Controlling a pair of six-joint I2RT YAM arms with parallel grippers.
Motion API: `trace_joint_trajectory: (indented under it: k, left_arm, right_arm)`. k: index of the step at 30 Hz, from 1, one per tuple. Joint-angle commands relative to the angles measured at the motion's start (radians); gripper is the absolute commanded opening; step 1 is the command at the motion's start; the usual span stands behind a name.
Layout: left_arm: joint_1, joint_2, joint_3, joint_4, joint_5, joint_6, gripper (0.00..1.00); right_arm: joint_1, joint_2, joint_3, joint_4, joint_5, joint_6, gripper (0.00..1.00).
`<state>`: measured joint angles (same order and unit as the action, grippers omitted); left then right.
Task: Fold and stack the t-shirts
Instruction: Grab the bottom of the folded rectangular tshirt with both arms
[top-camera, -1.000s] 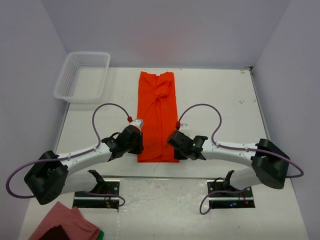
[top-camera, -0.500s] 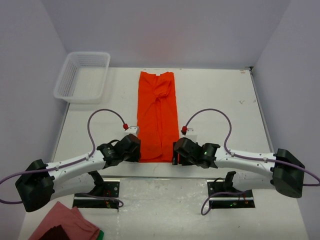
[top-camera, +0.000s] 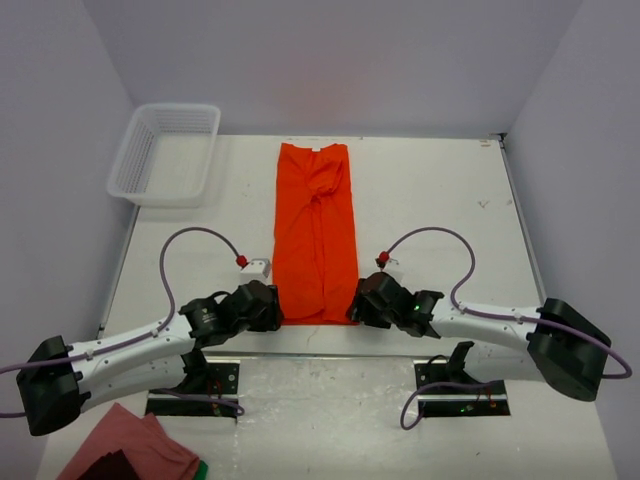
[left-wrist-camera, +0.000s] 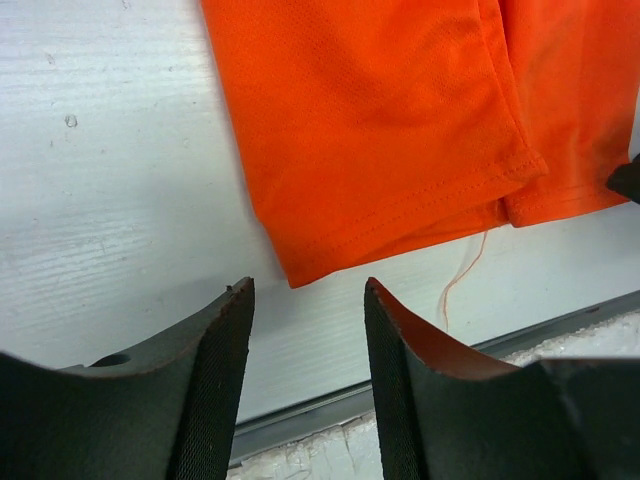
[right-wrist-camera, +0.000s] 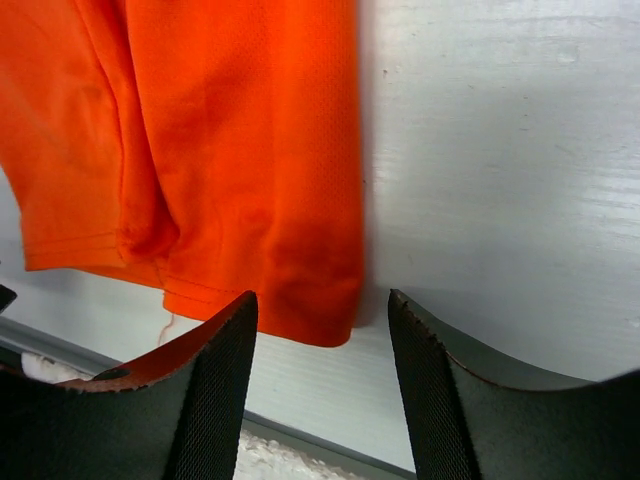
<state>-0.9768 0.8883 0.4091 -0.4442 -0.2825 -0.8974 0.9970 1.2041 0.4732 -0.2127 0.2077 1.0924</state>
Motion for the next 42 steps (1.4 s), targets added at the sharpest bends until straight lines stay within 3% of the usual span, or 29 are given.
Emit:
trace_joint_trajectory:
  k: [1,13,28,32,36,42]
  left_arm:
    - [-0.005,-0.063,-0.033,0.019,-0.035,-0.066,0.5]
    - [-0.005,-0.066,-0.043,0.022,-0.067,-0.083,0.54]
    - [-0.003,0.018,0.048,-0.05,-0.115,-0.061,0.54]
    - [-0.005,0.073,0.06,-0.082,-0.122,-0.083,0.54]
    - [-0.003,0.1,0.065,-0.093,-0.13,-0.101,0.55]
    - [-0.005,0.09,0.095,-0.18,-0.193,-0.13,0.57]
  right_arm:
    - [-0.006,0.005,-0.065,0.098,-0.022,0.063,0.56]
    - [-0.008,-0.087,-0.166,0.121,0.012,0.164,0.54]
    - [-0.005,-0.017,-0.186,0.202,-0.013,0.192,0.41]
    - [-0.005,-0.032,-0.188,0.184,-0.001,0.196,0.33]
    - [-0.005,-0.028,-0.186,0.176,0.007,0.198,0.19]
    - [-0.005,-0.017,-0.189,0.174,0.006,0.199,0.08]
